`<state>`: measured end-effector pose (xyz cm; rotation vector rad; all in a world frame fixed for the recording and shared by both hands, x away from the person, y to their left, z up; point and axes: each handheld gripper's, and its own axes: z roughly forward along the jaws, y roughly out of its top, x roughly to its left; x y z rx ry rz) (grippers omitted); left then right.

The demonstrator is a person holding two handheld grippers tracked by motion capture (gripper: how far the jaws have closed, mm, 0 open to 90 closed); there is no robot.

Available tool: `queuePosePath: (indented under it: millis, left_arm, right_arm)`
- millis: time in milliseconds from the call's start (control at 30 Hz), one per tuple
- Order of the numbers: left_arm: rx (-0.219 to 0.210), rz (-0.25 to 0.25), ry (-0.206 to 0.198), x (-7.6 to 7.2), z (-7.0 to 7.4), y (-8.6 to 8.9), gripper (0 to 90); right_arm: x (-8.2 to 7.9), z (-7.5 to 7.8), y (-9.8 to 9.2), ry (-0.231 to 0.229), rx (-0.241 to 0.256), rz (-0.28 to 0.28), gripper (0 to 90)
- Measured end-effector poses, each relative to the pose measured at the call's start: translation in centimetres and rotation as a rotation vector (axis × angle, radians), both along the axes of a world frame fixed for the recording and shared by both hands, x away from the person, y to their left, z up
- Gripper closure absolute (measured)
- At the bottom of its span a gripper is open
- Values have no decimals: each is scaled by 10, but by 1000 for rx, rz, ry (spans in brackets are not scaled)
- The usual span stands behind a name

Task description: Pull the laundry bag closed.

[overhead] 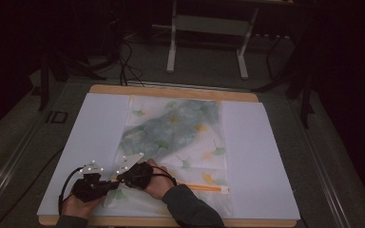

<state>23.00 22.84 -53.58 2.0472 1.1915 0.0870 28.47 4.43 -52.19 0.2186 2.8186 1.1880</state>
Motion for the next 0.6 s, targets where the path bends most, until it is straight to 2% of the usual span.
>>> queuePosePath:
  millis: [267, 433, 600]
  left_arm:
    - [-25, 3, -1, 0, 0, 2, 886]
    - [-65, 6, 5, 0, 0, 6, 886]
    - [-80, 9, 9, 0, 0, 7, 885]
  right_arm:
    - [-1, -1, -2, -19, -6, 8, 900]
    - [-5, -1, -3, -57, -28, 10, 900]
    - [-7, 0, -2, -87, -44, 11, 900]
